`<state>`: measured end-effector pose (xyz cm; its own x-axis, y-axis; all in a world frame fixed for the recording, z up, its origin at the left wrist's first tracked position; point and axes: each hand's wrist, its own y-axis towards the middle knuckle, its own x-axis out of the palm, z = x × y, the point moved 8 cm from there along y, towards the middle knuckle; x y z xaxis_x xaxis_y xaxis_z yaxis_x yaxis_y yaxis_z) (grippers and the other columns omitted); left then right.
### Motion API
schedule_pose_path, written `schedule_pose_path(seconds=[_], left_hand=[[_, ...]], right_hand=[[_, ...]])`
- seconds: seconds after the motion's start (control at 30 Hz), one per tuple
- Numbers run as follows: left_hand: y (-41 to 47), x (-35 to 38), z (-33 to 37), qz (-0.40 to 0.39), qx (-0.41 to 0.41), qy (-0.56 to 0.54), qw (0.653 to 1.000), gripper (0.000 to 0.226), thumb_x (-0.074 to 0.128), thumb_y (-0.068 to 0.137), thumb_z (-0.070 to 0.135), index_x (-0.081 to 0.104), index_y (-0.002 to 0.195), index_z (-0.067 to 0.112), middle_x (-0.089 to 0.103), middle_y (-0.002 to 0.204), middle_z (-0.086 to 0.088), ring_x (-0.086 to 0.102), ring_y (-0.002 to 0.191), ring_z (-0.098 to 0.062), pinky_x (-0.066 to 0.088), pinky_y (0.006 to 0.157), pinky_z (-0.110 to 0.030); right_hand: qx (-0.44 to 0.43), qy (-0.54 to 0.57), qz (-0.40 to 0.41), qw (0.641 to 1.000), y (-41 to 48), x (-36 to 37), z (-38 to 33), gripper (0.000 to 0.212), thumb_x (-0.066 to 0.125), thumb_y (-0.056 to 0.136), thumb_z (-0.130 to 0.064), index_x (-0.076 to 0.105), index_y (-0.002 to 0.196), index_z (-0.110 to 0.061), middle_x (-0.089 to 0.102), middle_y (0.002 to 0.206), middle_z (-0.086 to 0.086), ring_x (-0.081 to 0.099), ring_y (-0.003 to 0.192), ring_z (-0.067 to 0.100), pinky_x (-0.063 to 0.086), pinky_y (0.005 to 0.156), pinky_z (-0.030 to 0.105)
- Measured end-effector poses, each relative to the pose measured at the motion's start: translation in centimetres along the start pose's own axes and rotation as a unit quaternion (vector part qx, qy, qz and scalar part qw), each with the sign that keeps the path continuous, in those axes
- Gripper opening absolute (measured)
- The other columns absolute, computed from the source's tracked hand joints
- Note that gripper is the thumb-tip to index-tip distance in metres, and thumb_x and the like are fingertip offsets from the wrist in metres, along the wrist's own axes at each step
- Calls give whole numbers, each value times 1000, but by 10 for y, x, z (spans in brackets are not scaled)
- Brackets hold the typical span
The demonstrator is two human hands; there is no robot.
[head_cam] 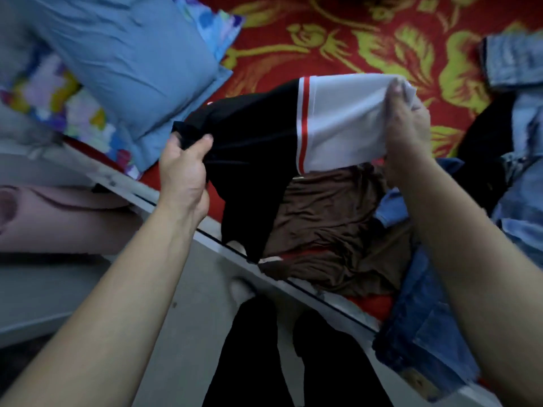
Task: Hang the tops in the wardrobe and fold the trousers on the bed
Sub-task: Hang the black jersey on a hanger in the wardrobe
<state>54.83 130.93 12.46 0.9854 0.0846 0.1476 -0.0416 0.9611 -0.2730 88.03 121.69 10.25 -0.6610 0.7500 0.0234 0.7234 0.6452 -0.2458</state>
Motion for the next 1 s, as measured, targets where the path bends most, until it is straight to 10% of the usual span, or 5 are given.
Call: schedule_pose_path(seconds=[0.27,0.47,0.83,0.9,1.0], left_hand=[[-99,-102,152,52,-37,-223,973,41,46,60,-1,67,93,11,73,97,-3,70,88,-21,56,88,-28],[-194,-213,213,93,15,-248,964,18,52,55,10,67,47,17,66,60,4,63,53,-12,51,56,-16],[-406,-475,246,97,84,-225,966,28,66,85,32,80,94,10,75,102,-12,73,95,-26,59,75,-34],[-439,-509,250,109,106,-231,961,26,66,80,26,80,93,9,75,98,-14,73,90,-28,59,74,-35],[-476,-546,250,129,134,-236,954,30,63,68,21,79,90,8,74,90,-15,72,83,-29,59,74,-36]], right_hand=[[-27,-99,-416,904,-196,97,-44,23,77,86,-9,64,95,7,69,83,14,61,79,17,51,71,35],[-133,-220,-586,768,-395,155,-20,23,66,91,-6,66,71,-17,60,69,-18,50,67,-7,43,64,21],[-213,-459,-735,450,-691,187,53,8,65,90,-17,63,82,-16,63,92,12,57,87,19,42,72,31],[-240,-483,-707,458,-698,197,46,40,73,83,-18,62,121,-23,64,121,4,60,109,20,50,89,30],[-118,-284,-723,619,-728,226,7,75,76,82,-22,40,145,-39,50,145,-5,53,127,14,49,101,31]])
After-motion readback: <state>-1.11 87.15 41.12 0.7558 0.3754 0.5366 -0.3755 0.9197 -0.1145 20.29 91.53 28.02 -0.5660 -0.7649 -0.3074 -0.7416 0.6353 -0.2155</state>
